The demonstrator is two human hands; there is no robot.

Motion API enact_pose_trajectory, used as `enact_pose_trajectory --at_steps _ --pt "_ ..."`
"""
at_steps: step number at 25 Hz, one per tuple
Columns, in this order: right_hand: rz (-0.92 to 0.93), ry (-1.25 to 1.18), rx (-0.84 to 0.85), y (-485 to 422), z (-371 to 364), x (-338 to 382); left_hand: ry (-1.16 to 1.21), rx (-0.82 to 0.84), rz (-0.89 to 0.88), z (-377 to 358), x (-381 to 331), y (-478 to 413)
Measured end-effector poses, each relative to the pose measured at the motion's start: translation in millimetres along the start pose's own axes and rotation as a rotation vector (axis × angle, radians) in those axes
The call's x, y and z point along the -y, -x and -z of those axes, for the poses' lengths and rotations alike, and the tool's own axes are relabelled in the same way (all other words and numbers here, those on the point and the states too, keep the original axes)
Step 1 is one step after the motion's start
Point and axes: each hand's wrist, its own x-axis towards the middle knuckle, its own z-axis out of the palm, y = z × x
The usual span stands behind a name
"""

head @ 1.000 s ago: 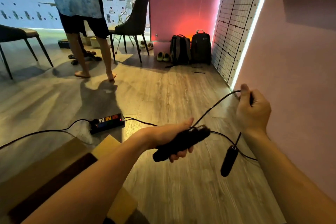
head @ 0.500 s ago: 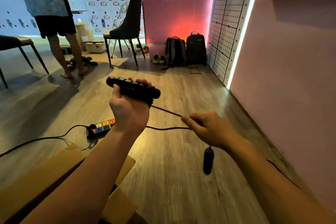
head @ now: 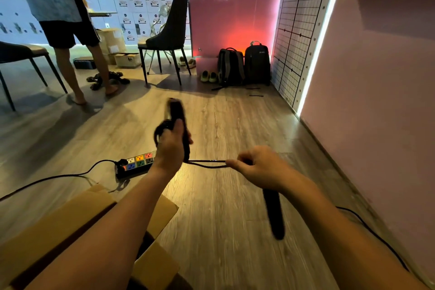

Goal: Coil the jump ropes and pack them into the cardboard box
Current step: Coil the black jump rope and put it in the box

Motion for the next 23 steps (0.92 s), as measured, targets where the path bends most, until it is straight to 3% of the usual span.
enact_pose_trajectory --at_steps 3,6,10,13,18,23 --pt "0.098 0.048 -0.260 0.0 6.9 -4.7 -0.410 0.489 0.124 -8.8 7.6 10.2" --pt "0.107 -0.006 -0.453 3.2 16.0 -10.3 -0.491 0.930 0.364 -28.6 -5.3 28.8" --pt "-0.055 -0.093 -0.514 7.8 24.2 -20.5 -0.339 1.161 0.455 -53.6 -35.8 49.2" --pt "-0.129 -0.326 -0.480 9.4 29.9 -25.5 -0.155 1.184 0.420 -54.6 -52.0 52.2" --pt "-0.163 -0.714 0.080 17.8 28.6 -2.2 0.307 0.933 0.431 -45.9 -63.5 50.4" --pt "-0.011 -0.761 0.088 19.7 26.8 9.4 0.556 0.576 0.354 -37.5 -63.5 41.4"
